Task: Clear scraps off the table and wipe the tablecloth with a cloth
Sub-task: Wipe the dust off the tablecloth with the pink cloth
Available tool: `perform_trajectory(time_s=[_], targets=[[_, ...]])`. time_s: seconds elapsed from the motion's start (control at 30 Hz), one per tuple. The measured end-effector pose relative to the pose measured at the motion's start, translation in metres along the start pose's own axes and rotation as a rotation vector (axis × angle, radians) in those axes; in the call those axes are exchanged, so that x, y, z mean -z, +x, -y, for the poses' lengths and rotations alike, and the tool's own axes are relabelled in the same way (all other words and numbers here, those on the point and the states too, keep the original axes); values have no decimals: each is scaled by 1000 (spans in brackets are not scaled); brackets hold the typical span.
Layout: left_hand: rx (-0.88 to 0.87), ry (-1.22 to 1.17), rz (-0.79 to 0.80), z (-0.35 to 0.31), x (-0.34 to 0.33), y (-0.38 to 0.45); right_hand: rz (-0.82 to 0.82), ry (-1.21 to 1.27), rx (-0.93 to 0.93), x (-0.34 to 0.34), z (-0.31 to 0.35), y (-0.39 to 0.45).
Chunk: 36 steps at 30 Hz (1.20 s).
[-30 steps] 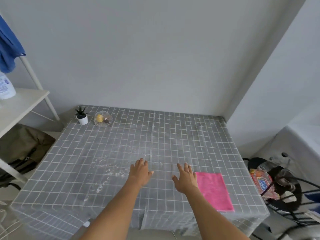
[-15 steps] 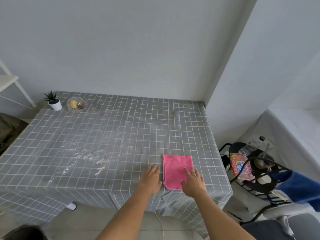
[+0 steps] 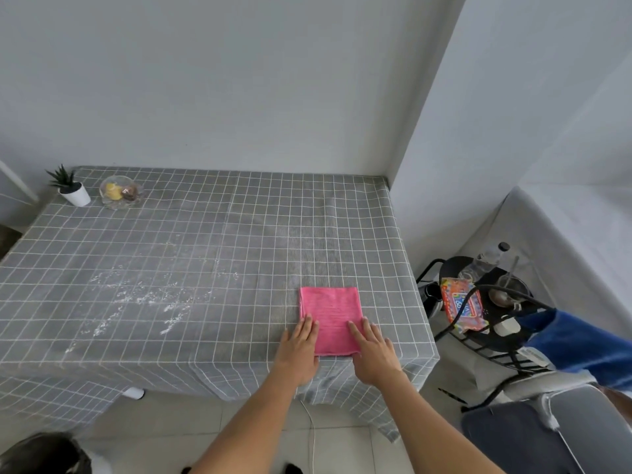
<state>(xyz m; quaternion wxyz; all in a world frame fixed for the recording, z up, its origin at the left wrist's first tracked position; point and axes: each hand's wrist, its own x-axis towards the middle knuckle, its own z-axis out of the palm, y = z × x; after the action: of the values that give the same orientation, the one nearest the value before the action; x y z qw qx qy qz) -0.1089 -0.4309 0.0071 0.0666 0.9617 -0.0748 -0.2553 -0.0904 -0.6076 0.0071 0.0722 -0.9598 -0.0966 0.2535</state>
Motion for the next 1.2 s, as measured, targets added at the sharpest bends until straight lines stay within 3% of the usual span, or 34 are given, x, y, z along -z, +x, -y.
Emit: perform_trajectory(time_s=[0.13,0.9,1.2], targets=[[11,7,-42,1,-6,3,-74,-30,31,-3,-2,5],[-44,150,-126,4,-12,15,-75,-43,118,-12,-9,12],[-31,14,-221,8,-3,20,-133,-30,65,-13,10,18]])
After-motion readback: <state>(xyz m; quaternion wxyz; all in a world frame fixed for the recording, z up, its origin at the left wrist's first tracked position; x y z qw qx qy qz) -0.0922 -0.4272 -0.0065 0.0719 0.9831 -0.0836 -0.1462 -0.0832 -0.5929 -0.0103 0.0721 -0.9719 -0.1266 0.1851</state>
